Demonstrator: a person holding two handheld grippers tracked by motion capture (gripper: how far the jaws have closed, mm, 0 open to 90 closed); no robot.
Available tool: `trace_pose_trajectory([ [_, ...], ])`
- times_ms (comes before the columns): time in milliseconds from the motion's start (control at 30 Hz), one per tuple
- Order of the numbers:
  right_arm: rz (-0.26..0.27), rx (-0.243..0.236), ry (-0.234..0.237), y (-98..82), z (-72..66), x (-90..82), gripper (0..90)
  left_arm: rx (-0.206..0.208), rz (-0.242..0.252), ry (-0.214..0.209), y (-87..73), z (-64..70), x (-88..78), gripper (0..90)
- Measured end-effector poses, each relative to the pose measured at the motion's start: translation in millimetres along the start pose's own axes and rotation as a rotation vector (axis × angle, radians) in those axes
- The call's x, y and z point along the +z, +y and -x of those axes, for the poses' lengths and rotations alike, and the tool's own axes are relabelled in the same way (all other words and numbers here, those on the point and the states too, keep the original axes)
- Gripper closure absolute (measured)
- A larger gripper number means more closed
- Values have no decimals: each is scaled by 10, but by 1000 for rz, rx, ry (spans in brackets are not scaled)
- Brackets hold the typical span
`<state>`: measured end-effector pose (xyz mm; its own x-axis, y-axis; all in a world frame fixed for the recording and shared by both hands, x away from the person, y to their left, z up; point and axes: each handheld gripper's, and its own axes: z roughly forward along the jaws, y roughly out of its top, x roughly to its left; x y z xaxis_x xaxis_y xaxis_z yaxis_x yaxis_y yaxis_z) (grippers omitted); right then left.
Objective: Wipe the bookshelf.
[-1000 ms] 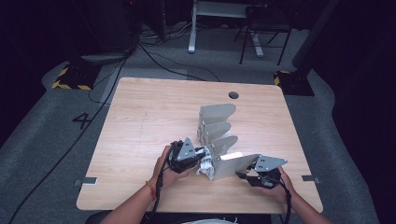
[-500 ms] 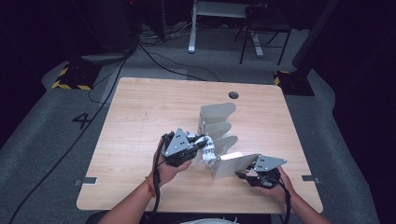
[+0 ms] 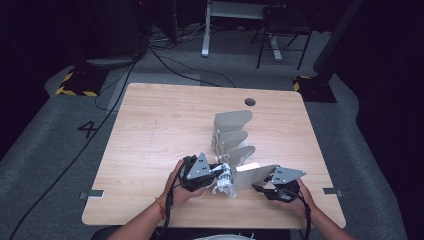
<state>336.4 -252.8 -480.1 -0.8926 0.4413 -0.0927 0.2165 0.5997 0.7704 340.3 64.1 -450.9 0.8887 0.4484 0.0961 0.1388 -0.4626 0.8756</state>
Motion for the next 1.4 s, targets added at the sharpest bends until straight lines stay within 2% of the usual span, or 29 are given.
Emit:
trace_pose_trajectory([
  [33, -1, -2, -1, 0, 0, 1, 641, -12, -47, 12, -78, -39, 73, 796],
  [67, -1, -2, -1, 0, 0, 1, 642, -15, -66, 28, -107, -56, 108, 796],
  [133, -2, -3, -2, 0, 0, 1, 642, -57, -56, 16, -131, -109, 144, 795],
  [267, -5, -6, -4, -5, 2, 4, 642, -68, -38, 69, -101, -162, 165, 793],
  [433, -8, -7, -6, -7, 1, 9, 641, -106, 15, 140, -33, -283, 98, 793],
  [500, -9, -10, -6, -6, 4, 11, 639, -134, 50, 168, 18, -345, 71, 791],
  [567, -9, -10, -5, -6, 6, 13, 638, -156, 79, 174, 77, -410, 54, 790],
  [633, -10, -10, -3, -6, 10, 15, 636, -160, 101, 183, 133, -441, 49, 791],
  [733, -10, -8, -4, -8, 9, 15, 638, -140, 132, 179, 224, -442, 29, 791],
  [867, -9, -6, -3, -12, 9, 17, 637, -120, 182, 162, 329, -412, -79, 791],
  [1000, -11, -7, -4, -10, 11, 19, 635, -79, 218, 125, 418, -275, -194, 789],
  [1067, -12, -6, -5, -9, 10, 22, 633, -47, 214, 118, 430, -170, -200, 789],
  [1100, -13, -6, -6, -9, 10, 23, 632, -45, 211, 107, 421, -130, -198, 789],
  [1167, -13, -6, -6, -9, 8, 24, 631, -47, 208, 107, 398, -86, -196, 789],
  [1267, -14, -5, -8, -10, 7, 23, 627, -84, 206, 78, 327, -68, -224, 789],
  [1400, -15, -2, -5, -19, 16, 21, 626, -83, 163, 45, 208, 0, -220, 789],
])
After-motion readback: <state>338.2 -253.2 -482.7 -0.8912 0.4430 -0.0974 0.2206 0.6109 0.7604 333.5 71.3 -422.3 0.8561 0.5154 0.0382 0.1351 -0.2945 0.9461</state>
